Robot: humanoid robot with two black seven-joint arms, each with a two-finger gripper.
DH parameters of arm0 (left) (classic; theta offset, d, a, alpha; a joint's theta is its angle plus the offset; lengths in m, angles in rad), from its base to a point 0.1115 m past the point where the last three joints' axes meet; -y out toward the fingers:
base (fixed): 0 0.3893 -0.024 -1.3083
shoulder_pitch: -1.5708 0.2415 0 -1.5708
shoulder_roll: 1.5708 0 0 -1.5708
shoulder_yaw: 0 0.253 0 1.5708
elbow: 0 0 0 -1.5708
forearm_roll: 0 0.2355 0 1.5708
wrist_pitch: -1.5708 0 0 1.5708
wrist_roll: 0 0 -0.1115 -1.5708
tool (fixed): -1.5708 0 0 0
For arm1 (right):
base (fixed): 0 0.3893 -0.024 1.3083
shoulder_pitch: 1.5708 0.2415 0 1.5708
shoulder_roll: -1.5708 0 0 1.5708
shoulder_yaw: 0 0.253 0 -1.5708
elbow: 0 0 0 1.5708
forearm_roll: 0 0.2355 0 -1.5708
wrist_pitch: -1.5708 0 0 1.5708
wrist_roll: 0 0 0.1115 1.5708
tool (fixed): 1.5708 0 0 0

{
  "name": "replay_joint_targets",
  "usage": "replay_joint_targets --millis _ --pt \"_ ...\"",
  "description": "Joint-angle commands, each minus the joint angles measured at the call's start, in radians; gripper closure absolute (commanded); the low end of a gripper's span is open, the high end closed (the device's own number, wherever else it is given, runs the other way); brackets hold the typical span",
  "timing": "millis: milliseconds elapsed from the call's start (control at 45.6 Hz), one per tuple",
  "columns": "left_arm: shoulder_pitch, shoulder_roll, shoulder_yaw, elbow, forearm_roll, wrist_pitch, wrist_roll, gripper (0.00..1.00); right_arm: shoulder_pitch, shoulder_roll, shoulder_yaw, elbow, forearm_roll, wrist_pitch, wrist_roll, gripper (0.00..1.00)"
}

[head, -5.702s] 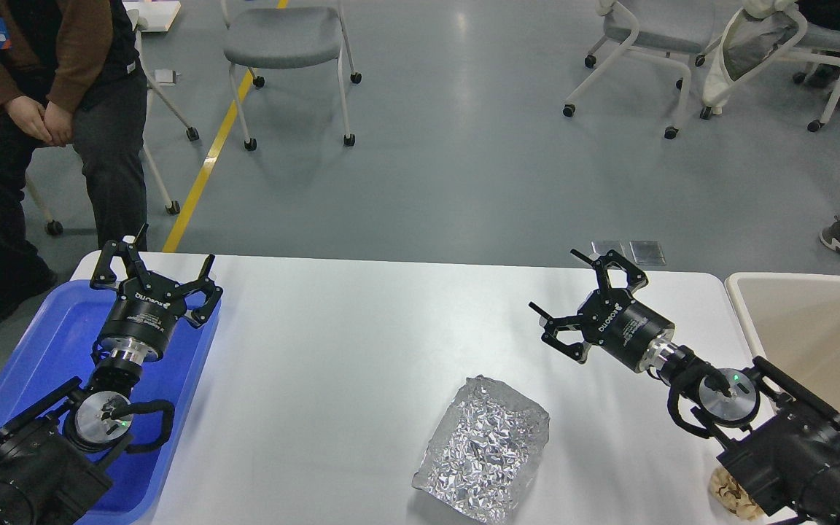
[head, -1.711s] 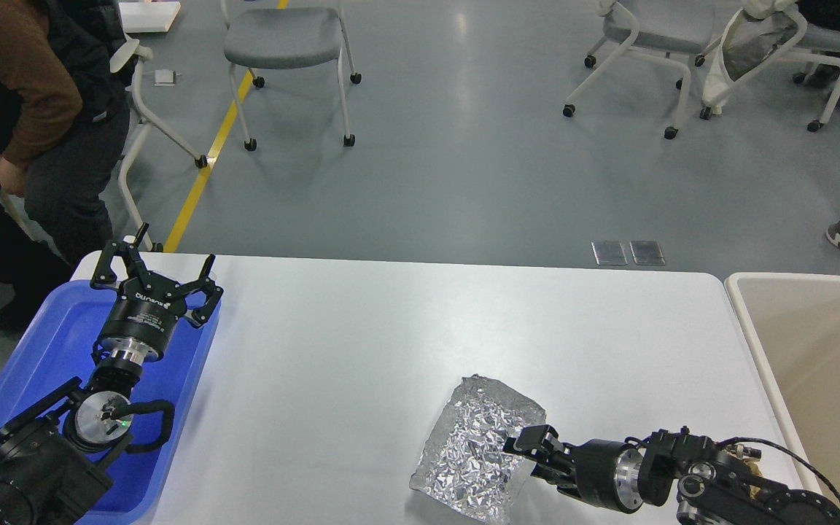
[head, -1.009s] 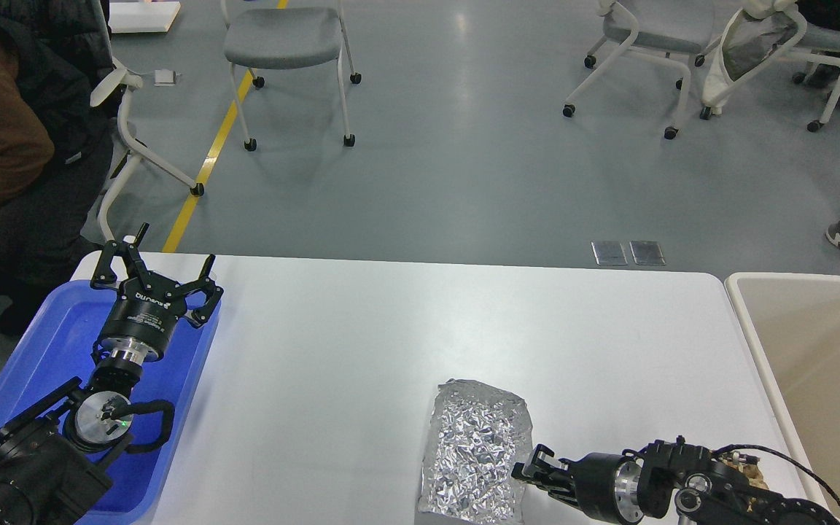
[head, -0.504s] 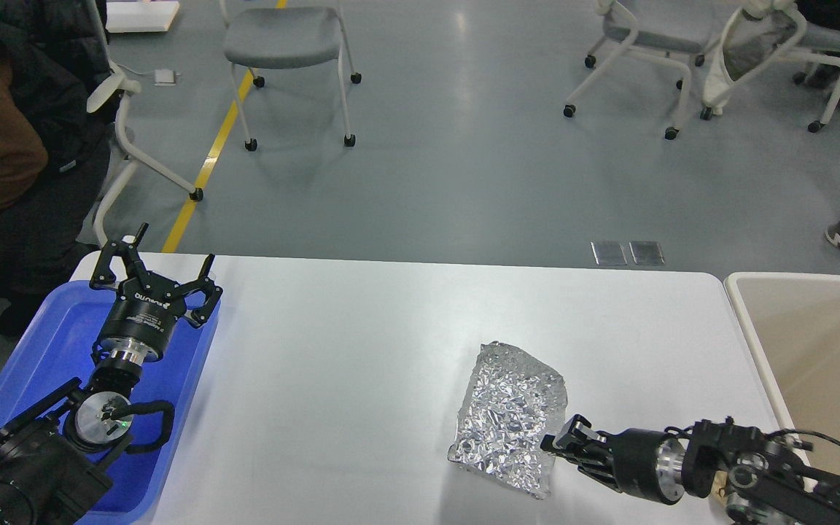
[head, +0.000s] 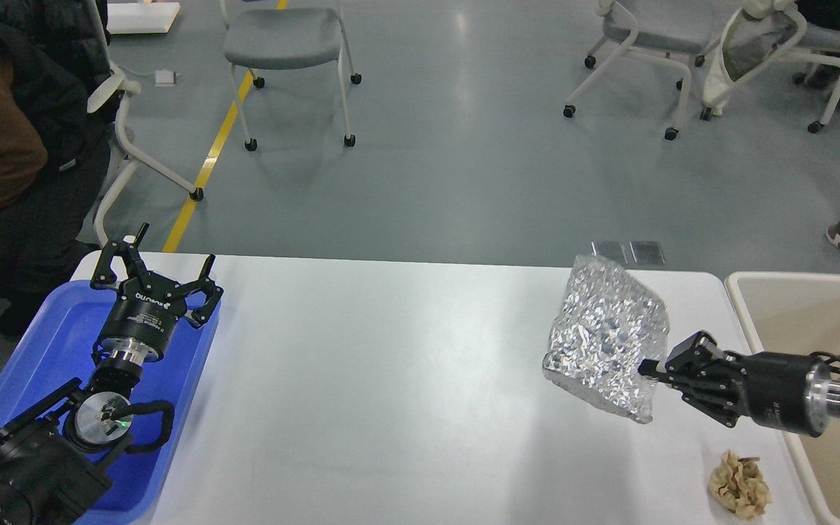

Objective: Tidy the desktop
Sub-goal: 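Lift the foil package with the right gripper toward the beige bin, then lower the foil package into the beige bin and release it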

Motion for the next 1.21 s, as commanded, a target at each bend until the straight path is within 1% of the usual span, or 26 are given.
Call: replay_joint_targets --millis 0,44,219,373,548,702,789,855,987,1075,1184 --pt "0.000 0.000 0.000 0.000 0.000 0.000 0.000 0.00 0.024 -0.137 0.078 -0.030 0.127 0.063 -0.004 1.00" --pt "0.000 0.000 0.000 0.000 0.000 0.000 0.000 0.00 0.030 -0.137 0.078 -0.067 0.136 0.057 -0.004 1.00" --pt "0.000 0.000 -0.002 0.000 0.000 0.000 0.000 0.00 0.047 -0.109 0.061 -0.298 0.179 0.043 -0.006 1.00" --pt "0.000 0.000 0.000 0.000 0.000 0.000 -0.001 0.00 0.059 -0.025 0.056 -0.559 0.179 0.039 -0.006 1.00" --pt "0.000 0.000 -0.002 0.000 0.000 0.000 0.000 0.00 0.079 0.101 0.055 -0.847 0.178 0.036 -0.006 1.00" --pt "0.000 0.000 -0.002 0.000 0.000 0.000 0.000 0.00 0.105 0.211 0.021 -1.059 0.178 -0.021 -0.006 1.00" --pt "0.000 0.000 -0.002 0.000 0.000 0.000 0.000 0.00 0.112 0.267 0.016 -1.141 0.178 -0.092 -0.006 1.00" --pt "0.000 0.000 -0.002 0.000 0.000 0.000 -0.001 0.00 0.112 0.302 0.015 -1.174 0.178 -0.150 -0.006 1.00" --pt "0.000 0.000 0.000 0.000 0.000 0.000 -0.001 0.00 0.104 0.328 0.006 -1.221 0.170 -0.245 -0.003 1.00" --pt "0.000 0.000 0.000 0.000 0.000 0.000 -0.001 0.00 0.110 0.357 -0.071 -1.257 0.167 -0.296 0.003 1.00" --pt "0.000 0.000 0.000 0.000 -0.002 0.002 -0.001 0.00 0.131 0.373 -0.135 -1.288 0.170 -0.330 0.005 1.00"
